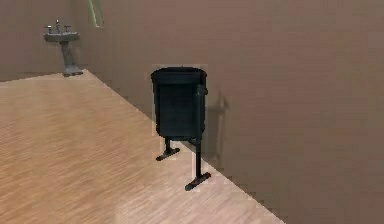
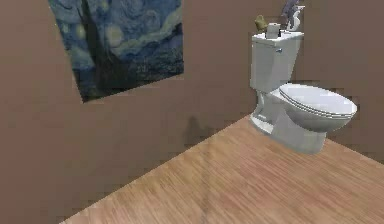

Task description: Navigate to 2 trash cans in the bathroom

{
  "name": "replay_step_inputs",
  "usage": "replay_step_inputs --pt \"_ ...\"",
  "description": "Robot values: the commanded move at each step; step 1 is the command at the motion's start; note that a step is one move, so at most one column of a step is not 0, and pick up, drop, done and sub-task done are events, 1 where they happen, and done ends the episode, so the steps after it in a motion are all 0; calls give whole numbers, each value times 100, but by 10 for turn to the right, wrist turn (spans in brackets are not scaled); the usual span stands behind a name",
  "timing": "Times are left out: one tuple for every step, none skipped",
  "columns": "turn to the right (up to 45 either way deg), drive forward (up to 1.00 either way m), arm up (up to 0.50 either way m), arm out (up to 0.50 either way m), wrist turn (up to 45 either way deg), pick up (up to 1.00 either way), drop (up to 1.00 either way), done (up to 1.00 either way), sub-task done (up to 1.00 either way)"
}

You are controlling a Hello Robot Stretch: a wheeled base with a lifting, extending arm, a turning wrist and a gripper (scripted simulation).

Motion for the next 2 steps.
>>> replay_step_inputs --pt "0 55 0 0 0 0 0 0 0" --pt "0 0 0 0 0 0 0 0 100"
